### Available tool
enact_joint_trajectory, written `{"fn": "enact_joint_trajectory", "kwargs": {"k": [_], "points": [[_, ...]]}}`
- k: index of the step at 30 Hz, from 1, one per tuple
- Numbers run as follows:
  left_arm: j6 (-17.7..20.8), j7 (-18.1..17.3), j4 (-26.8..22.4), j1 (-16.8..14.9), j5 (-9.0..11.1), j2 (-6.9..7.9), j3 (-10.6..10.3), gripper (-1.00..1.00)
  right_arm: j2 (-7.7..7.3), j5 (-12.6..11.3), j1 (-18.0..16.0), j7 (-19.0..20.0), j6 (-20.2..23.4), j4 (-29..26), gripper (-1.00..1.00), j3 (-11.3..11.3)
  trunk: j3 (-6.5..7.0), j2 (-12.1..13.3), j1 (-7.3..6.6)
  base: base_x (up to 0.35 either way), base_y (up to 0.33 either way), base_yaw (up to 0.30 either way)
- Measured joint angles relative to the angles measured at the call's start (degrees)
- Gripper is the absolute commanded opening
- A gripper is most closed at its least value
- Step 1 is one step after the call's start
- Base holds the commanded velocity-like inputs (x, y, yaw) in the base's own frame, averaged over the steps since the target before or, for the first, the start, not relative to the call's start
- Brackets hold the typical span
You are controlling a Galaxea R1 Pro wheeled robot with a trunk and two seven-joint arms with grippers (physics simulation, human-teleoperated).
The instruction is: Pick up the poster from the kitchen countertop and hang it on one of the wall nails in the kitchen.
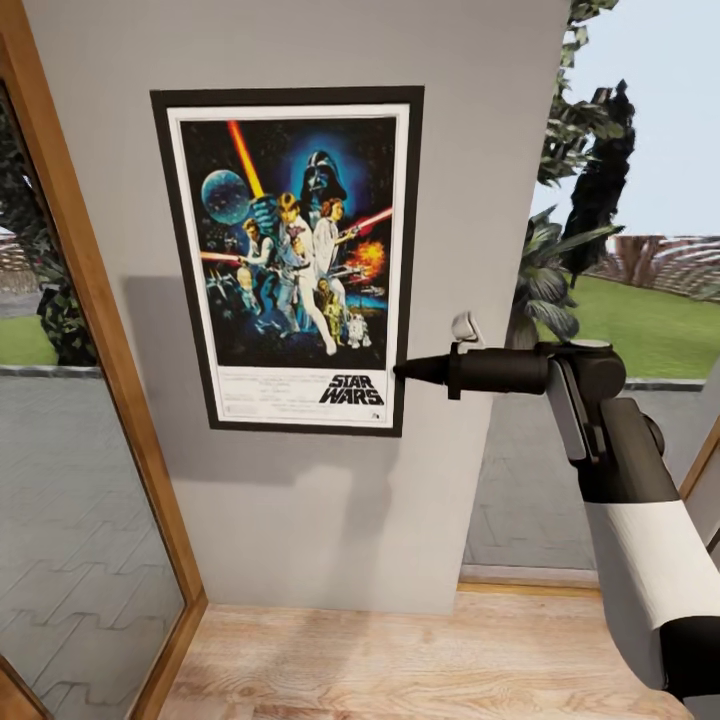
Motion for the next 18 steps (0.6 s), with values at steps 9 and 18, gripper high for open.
{"fn": "enact_joint_trajectory", "kwargs": {"k": [9,18], "points": [[0.00,0.00,0.00,0.01,0.00,0.07,0.00,1.00,0.00,0.01,-0.34,0.03,0.02,0.00,-1.00,0.00,0.00,0.00,0.00,0.000,0.000,0.000],[0.01,0.00,0.00,0.00,0.00,0.39,0.00,1.00,0.00,0.01,-0.33,0.09,0.02,0.00,-1.00,-0.03,0.00,0.00,-0.02,0.098,0.000,0.000]]}}
